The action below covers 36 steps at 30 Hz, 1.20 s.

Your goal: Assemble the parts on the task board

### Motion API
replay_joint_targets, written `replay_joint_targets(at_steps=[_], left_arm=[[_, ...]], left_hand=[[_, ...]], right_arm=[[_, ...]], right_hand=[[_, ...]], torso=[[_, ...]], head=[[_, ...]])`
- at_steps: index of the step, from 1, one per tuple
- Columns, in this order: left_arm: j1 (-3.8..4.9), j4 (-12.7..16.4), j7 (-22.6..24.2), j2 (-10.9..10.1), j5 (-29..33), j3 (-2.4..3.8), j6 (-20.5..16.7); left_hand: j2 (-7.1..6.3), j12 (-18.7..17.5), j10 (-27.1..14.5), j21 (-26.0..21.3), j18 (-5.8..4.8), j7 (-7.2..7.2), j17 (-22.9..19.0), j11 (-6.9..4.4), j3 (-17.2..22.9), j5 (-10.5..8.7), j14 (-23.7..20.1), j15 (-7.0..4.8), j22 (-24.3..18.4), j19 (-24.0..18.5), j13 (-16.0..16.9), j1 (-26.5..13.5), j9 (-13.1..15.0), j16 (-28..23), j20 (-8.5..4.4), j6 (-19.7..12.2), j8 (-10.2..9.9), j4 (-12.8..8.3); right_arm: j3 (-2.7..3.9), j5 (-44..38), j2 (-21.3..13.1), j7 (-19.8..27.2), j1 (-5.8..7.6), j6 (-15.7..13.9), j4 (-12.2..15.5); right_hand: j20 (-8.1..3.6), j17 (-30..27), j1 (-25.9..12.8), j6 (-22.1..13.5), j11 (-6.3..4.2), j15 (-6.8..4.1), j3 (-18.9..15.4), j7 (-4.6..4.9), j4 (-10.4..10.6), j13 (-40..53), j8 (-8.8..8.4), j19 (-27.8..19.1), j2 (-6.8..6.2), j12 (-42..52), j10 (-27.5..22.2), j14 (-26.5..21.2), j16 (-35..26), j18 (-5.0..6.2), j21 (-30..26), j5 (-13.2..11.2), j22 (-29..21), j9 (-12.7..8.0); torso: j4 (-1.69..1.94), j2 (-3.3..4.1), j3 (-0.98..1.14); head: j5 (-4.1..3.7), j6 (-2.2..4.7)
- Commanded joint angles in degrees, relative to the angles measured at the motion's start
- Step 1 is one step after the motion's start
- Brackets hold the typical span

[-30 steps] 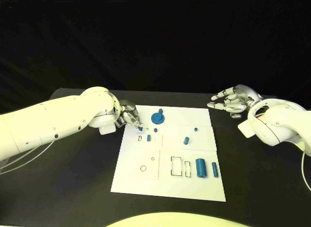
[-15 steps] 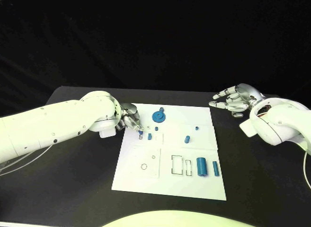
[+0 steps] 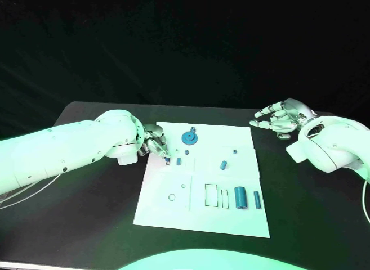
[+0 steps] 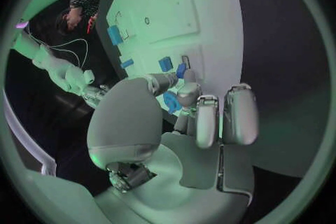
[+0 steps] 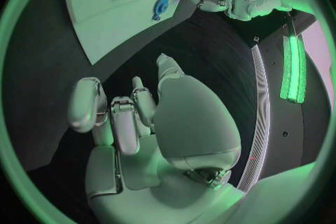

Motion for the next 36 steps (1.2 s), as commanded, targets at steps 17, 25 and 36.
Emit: replay_joint_targets(at_steps=[17, 25, 36], left_arm=[[-0.86, 0.11, 0.48, 0.12, -0.31, -0.19, 0.49], [-1.04, 0.22, 0.33, 0.02, -0.35, -0.21, 1.59], [-1.1, 0.22, 0.15, 0.0, -0.35, -0.22, 2.44]], left_hand=[[-0.04, 0.36, 0.49, 0.29, -1.06, -0.11, 12.11, -0.08, 8.69, 0.43, 5.04, -0.36, 0.11, 0.34, 0.18, 0.56, 0.03, 0.22, -0.29, 0.47, 0.16, -8.34], [-0.04, 0.36, 0.49, 0.29, -1.06, -0.11, 12.11, -0.08, 8.69, 0.43, 5.04, -0.36, 0.11, 0.34, 0.18, 0.56, 0.03, 0.22, -0.29, 0.47, 0.16, -8.34], [-0.38, 0.62, 0.85, 0.33, -1.07, -0.18, 12.14, -0.14, 8.98, 0.64, 5.05, -0.39, 0.18, 0.36, 0.62, 0.39, 0.03, 0.24, -0.31, 0.71, 0.21, -8.56]], right_arm=[[0.0, -0.52, -0.03, 0.63, -0.04, 0.58, 0.05], [0.0, -0.52, -0.06, 0.63, -0.05, 0.65, 0.02], [0.0, -0.52, -0.09, 0.64, -0.08, 0.65, 0.02]], right_hand=[[-0.23, 7.95, -0.4, 0.5, -0.32, -0.26, -0.24, -0.03, 0.03, 0.03, 0.31, -0.2, 0.09, 0.33, -0.08, 4.19, -0.31, 0.86, -0.39, 0.38, -0.02, -0.06], [-0.23, 7.95, -0.4, 0.5, -0.32, -0.26, -0.24, -0.03, 0.03, 0.03, 0.31, -0.2, 0.09, 0.33, -0.08, 4.19, -0.31, 0.86, -0.39, 0.38, -0.02, -0.06], [-0.23, 7.95, -0.4, 0.5, -0.32, -0.26, -0.24, -0.03, 0.03, 0.03, 0.31, -0.2, 0.09, 0.33, -0.08, 4.19, -0.31, 0.86, -0.39, 0.38, -0.02, -0.06]], torso=[[0.01, 0.0, -0.03], [-0.02, 0.01, -0.03], [-0.05, 0.01, -0.02]], head=[[-0.09, -0.08], [-0.02, -0.14], [-0.02, -0.18]])
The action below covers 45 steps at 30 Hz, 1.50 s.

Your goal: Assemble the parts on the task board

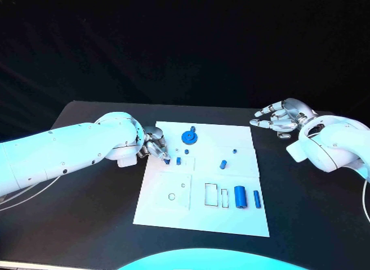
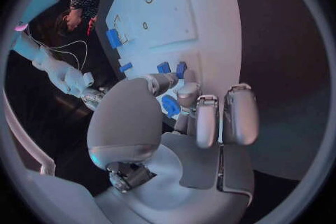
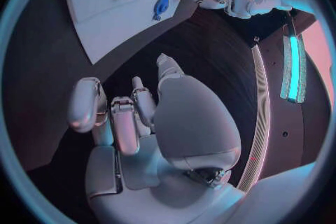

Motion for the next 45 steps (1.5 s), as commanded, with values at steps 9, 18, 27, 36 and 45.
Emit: replay_joint_targets(at_steps=[9, 18, 27, 36, 45], left_arm=[[-0.29, 0.12, -0.25, 0.18, 0.07, -0.19, 2.13], [-0.29, -0.14, -0.36, 0.37, 1.23, -0.19, 1.66], [-0.34, -0.7, -0.38, 0.98, 1.79, -0.26, 0.83], [-0.39, -0.93, -0.36, 1.34, 1.91, -0.36, 0.18], [-0.4, -1.08, -0.77, 1.44, 1.99, -0.39, 0.88]], left_hand=[[-0.47, 0.42, 0.5, 0.31, -1.07, -0.23, 12.13, -0.15, 9.06, 0.52, 5.05, -0.41, 0.09, 0.14, 0.15, 0.32, 0.05, 0.23, -0.11, 0.45, 0.38, -8.59], [-2.34, 1.82, 2.52, 0.49, -1.14, -0.78, 12.66, -0.64, 8.49, 9.85, 5.2, -0.82, 0.46, 0.33, 2.88, -2.21, 0.21, 0.51, -0.5, 1.91, 0.75, -9.01], [-2.68, 2.19, 3.04, 0.54, -1.16, -1.09, 12.71, -0.83, 7.18, 9.86, 5.21, -0.94, 0.6, 0.38, 3.56, -3.05, 0.3, 0.54, -0.6, 2.15, 0.87, -8.79], [-2.66, 2.32, 3.29, 0.55, -1.17, -1.34, 12.79, -1.0, 6.16, 9.75, 5.23, -1.07, 0.65, 0.4, 3.86, -3.62, 0.32, 0.58, -0.7, 2.26, 0.88, -8.42], [-2.81, 2.54, 3.61, 0.56, -1.18, -1.74, 12.96, -1.27, 4.57, 9.68, 5.28, -1.29, 0.71, 0.43, 4.36, -4.37, 0.25, 0.67, -0.88, 2.5, 0.81, -7.88]], right_arm=[[0.0, -0.52, -0.06, 0.65, -0.06, 0.66, 0.06], [0.0, -0.52, -0.14, 0.66, -0.08, 0.64, 0.08], [0.0, -0.52, -0.15, 0.68, -0.1, 0.64, 0.06], [0.0, -0.52, -0.15, 0.7, -0.12, 0.62, 0.07], [0.0, -0.52, -0.26, 0.68, -0.12, 0.58, 0.12]], right_hand=[[-0.23, 7.91, -0.4, 0.5, -0.32, -0.27, -0.24, -0.03, 0.04, 0.02, 0.31, -0.2, 0.08, 0.33, -0.07, 4.19, -0.31, 0.86, -0.39, 0.38, -0.02, -0.07], [-0.23, 7.91, -0.4, 0.5, -0.32, -0.27, -0.24, -0.03, 0.04, 0.02, 0.31, -0.2, 0.08, 0.33, -0.07, 4.19, -0.31, 0.86, -0.39, 0.38, -0.02, -0.07], [-0.23, 7.91, -0.4, 0.5, -0.32, -0.27, -0.24, -0.03, 0.04, 0.02, 0.31, -0.2, 0.08, 0.33, -0.07, 4.19, -0.31, 0.86, -0.39, 0.38, -0.02, -0.07], [-0.27, 7.84, -0.55, 0.57, -0.35, -0.3, -0.22, -0.06, 0.02, -0.12, 0.36, -0.16, 0.18, 0.31, -0.12, 4.19, -0.36, 0.87, -0.53, 0.43, -0.02, -0.21], [-0.27, 7.84, -0.55, 0.57, -0.35, -0.3, -0.22, -0.06, 0.02, -0.12, 0.36, -0.16, 0.18, 0.31, -0.12, 4.19, -0.36, 0.87, -0.53, 0.43, -0.02, -0.21]], torso=[[0.03, 0.0, 0.02], [0.04, -0.02, 0.05], [-0.01, 0.05, 0.05], [-0.01, 0.06, 0.09], [-0.03, 0.03, 0.08]], head=[[-0.06, -0.15], [-0.04, -0.24], [-0.1, -0.23], [-0.24, -0.4], [-0.34, -0.58]])
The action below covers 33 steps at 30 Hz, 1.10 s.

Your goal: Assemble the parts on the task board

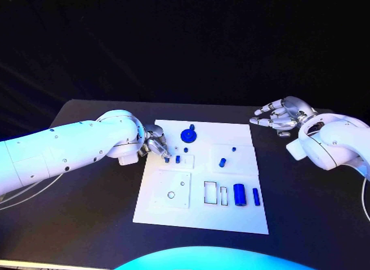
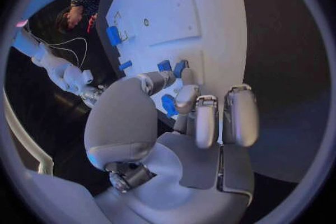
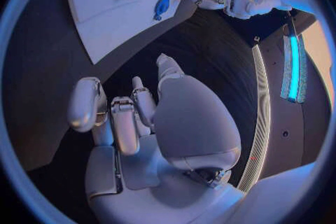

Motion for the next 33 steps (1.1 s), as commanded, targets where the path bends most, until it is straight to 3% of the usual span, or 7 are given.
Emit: replay_joint_targets(at_steps=[1, 9, 15, 20, 33], left_arm=[[-0.41, 0.07, -0.47, 0.31, 0.72, -0.33, 1.4], [-0.41, -0.04, -0.84, 0.26, -0.04, -0.37, 1.73], [-0.41, -0.01, -1.01, 0.21, -0.91, -0.39, 1.81], [-0.41, 0.07, -1.13, 0.18, -1.66, -0.41, 1.69], [-0.42, 0.22, -1.58, 0.19, -3.48, -0.42, 0.6]], left_hand=[[-0.16, 0.36, 0.5, 0.31, -1.17, -0.46, 12.97, -0.08, 4.51, -0.1, 5.26, -0.48, 0.01, 0.02, 0.15, -0.68, -0.09, 0.41, -0.51, 0.22, -0.27, -5.29], [-0.61, 0.55, 0.72, 0.3, -1.17, -0.82, 13.11, -0.34, 2.95, -0.12, 5.3, -0.7, 0.04, 0.04, 0.61, -1.1, -0.33, 0.48, -0.71, 0.64, -0.5, -5.01], [-0.71, 0.65, 0.93, 0.3, -1.19, -0.92, 13.24, -0.57, 3.0, 0.48, 5.33, -0.92, 0.09, 0.08, 1.07, 0.84, -0.72, 0.55, -0.97, 0.61, -1.09, -6.55], [-0.81, 0.47, 1.02, 0.32, -1.24, -0.34, 13.25, -0.21, 3.91, 2.51, 5.34, -0.68, 0.17, 0.12, 1.2, 1.94, -0.74, 0.56, -0.86, 0.83, -1.16, -7.72], [-0.87, 0.98, 1.73, 0.27, -1.21, -0.08, 13.71, -0.04, 4.56, 4.29, 5.47, -0.51, 0.07, 0.12, 2.27, 2.6, -0.73, 0.78, -0.7, 1.66, -1.03, -8.69]], right_arm=[[0.0, -0.52, -0.05, 0.64, -0.04, 0.58, 0.11], [0.0, -0.52, -0.14, 0.64, -0.04, 0.53, 0.18], [0.0, -0.52, -0.18, 0.65, -0.04, 0.51, 0.22], [0.0, -0.52, -0.19, 0.65, -0.04, 0.49, 0.24], [0.0, -0.52, -0.17, 0.71, -0.04, 0.44, 0.24]], right_hand=[[-0.27, 7.87, -0.55, 0.39, -0.35, -0.3, -0.22, 0.12, 0.02, -0.05, 0.36, -0.16, 0.18, 0.31, -0.12, 4.18, -0.36, 0.87, -0.18, 0.19, -0.02, -0.04], [-0.27, 7.87, -0.55, 0.39, -0.35, -0.3, -0.22, 0.12, 0.02, -0.05, 0.36, -0.16, 0.18, 0.31, -0.12, 4.18, -0.36, 0.87, -0.18, 0.19, -0.02, -0.04], [-0.27, 7.87, -0.55, 0.39, -0.35, -0.3, -0.22, 0.12, 0.02, -0.05, 0.36, -0.16, 0.18, 0.31, -0.12, 4.18, -0.36, 0.87, -0.18, 0.19, -0.02, -0.04], [-0.27, 7.87, -0.55, 0.39, -0.35, -0.3, -0.22, 0.12, 0.02, -0.05, 0.36, -0.16, 0.18, 0.31, -0.12, 4.18, -0.36, 0.87, -0.18, 0.19, -0.02, -0.04], [-0.27, 7.87, -0.55, 0.39, -0.35, -0.3, -0.22, 0.12, 0.02, -0.05, 0.36, -0.16, 0.18, 0.31, -0.12, 4.18, -0.36, 0.87, -0.18, 0.19, -0.02, -0.04]], torso=[[-0.01, -0.04, 0.0], [0.03, -0.07, -0.03], [0.03, -0.05, -0.05], [0.02, -0.03, -0.05], [0.03, -0.08, -0.07]], head=[[-0.05, -0.08], [-0.08, -0.17], [-0.09, -0.18], [-0.07, -0.2], [-0.02, -0.25]])
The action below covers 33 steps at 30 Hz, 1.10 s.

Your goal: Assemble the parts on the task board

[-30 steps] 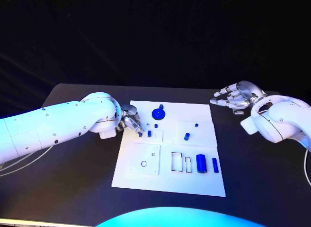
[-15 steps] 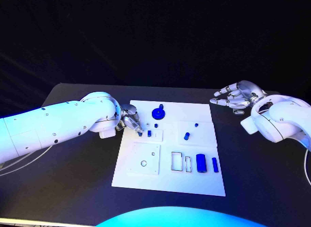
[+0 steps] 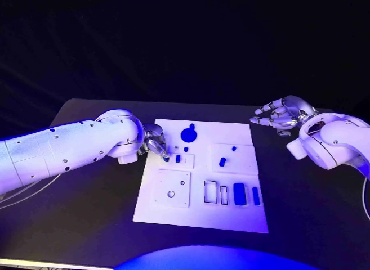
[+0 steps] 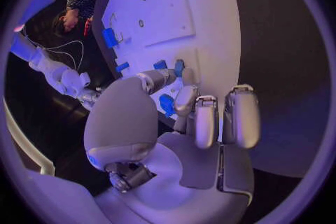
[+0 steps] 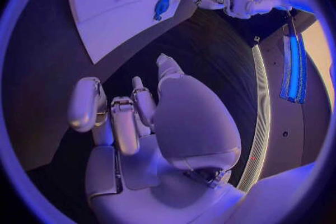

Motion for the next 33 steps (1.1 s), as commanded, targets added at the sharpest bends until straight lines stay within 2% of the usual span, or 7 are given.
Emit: replay_joint_targets(at_steps=[1, 8, 13, 22, 26, 33], left_arm=[[-0.41, 0.13, -0.93, 0.18, -1.38, -0.34, 0.55], [-0.42, 0.24, -1.05, 0.19, -1.78, -0.34, 0.13], [-0.42, 0.36, -1.06, 0.22, -1.75, -0.34, 0.17], [-0.42, 0.41, -1.01, 0.31, -0.51, -0.34, 0.41], [-0.42, 0.3, -1.09, 0.32, 0.15, -0.34, 0.13], [-0.41, 0.11, -1.19, 0.38, 0.75, -0.34, -0.32]], left_hand=[[0.11, 0.33, 0.6, 0.29, -0.32, 0.05, 13.79, -0.05, 6.41, 0.98, 5.7, 0.11, 0.17, -0.07, 0.35, 0.79, 0.14, 0.37, -0.06, 0.72, 0.26, -6.92], [-0.28, 0.67, 1.22, 0.42, -0.35, -0.03, 14.38, -0.13, 6.4, 4.64, 5.86, 0.09, 0.42, 0.09, 1.19, 0.35, 0.26, 0.66, -0.03, 1.39, 0.4, -7.32], [-0.35, 0.8, 1.39, 0.48, -0.37, -0.06, 14.46, -0.15, 6.32, 5.34, 5.88, 0.07, 0.53, 0.14, 1.48, 0.2, 0.3, 0.7, -0.04, 1.49, 0.45, -7.35], [-0.41, 1.27, 1.88, 0.57, -0.41, -0.24, 14.7, -0.21, 5.72, 5.86, 5.95, 0.05, 0.73, 0.21, 2.34, -0.72, 0.39, 0.81, -0.05, 1.63, 0.52, -6.81], [-0.14, 1.63, 2.38, 0.58, -0.41, -0.82, 15.03, -0.58, 4.11, 5.44, 6.03, -0.17, 0.81, 0.23, 3.0, -2.06, 0.56, 0.96, -0.19, 1.93, 0.66, -5.6], [0.07, 1.64, 2.44, 0.59, -0.42, -1.1, 15.03, -0.77, 3.04, 5.21, 6.03, -0.34, 0.87, 0.25, 3.18, -2.68, 0.61, 0.96, -0.34, 2.07, 0.66, -4.88]], right_arm=[[0.0, -0.52, 0.02, 0.7, -0.03, 0.45, 0.08], [0.0, -0.52, 0.03, 0.73, -0.03, 0.43, 0.05], [0.0, -0.52, 0.02, 0.74, -0.03, 0.43, 0.04], [0.0, -0.52, 0.01, 0.77, -0.03, 0.43, 0.03], [0.0, -0.52, 0.0, 0.77, -0.03, 0.43, 0.01], [0.0, -0.52, 0.01, 0.77, -0.03, 0.42, -0.03]], right_hand=[[-0.27, 7.89, -0.55, 0.39, -0.35, -0.3, -0.22, 0.12, 0.02, -0.05, 0.36, -0.16, 0.18, 0.31, -0.12, 4.18, -0.36, 0.87, -0.18, 0.2, -0.02, -0.05], [-0.27, 7.89, -0.55, 0.39, -0.35, -0.3, -0.22, 0.12, 0.02, -0.05, 0.36, -0.16, 0.18, 0.31, -0.12, 4.18, -0.36, 0.87, -0.18, 0.2, -0.02, -0.05], [-0.27, 7.89, -0.55, 0.39, -0.35, -0.3, -0.22, 0.12, 0.02, -0.05, 0.36, -0.16, 0.18, 0.31, -0.12, 4.18, -0.36, 0.87, -0.18, 0.2, -0.02, -0.05], [-0.27, 7.89, -0.55, 0.39, -0.35, -0.3, -0.22, 0.12, 0.02, -0.05, 0.36, -0.16, 0.18, 0.31, -0.12, 4.18, -0.36, 0.87, -0.18, 0.2, -0.02, -0.05], [-0.27, 7.89, -0.55, 0.39, -0.35, -0.3, -0.22, 0.12, 0.02, -0.05, 0.36, -0.16, 0.18, 0.31, -0.12, 4.18, -0.36, 0.87, -0.18, 0.2, -0.02, -0.05], [-0.27, 7.89, -0.55, 0.39, -0.35, -0.3, -0.22, 0.12, 0.02, -0.05, 0.36, -0.16, 0.18, 0.31, -0.12, 4.18, -0.36, 0.87, -0.18, 0.2, -0.02, -0.05]], torso=[[-0.02, 0.0, -0.01], [-0.03, 0.0, 0.01], [0.0, 0.01, -0.02], [0.03, 0.02, 0.02], [-0.01, 0.01, 0.02], [0.0, -0.01, 0.03]], head=[[0.0, 0.0], [0.0, 0.01], [-0.06, -0.01], [-0.11, -0.12], [-0.11, -0.15], [-0.17, -0.14]])
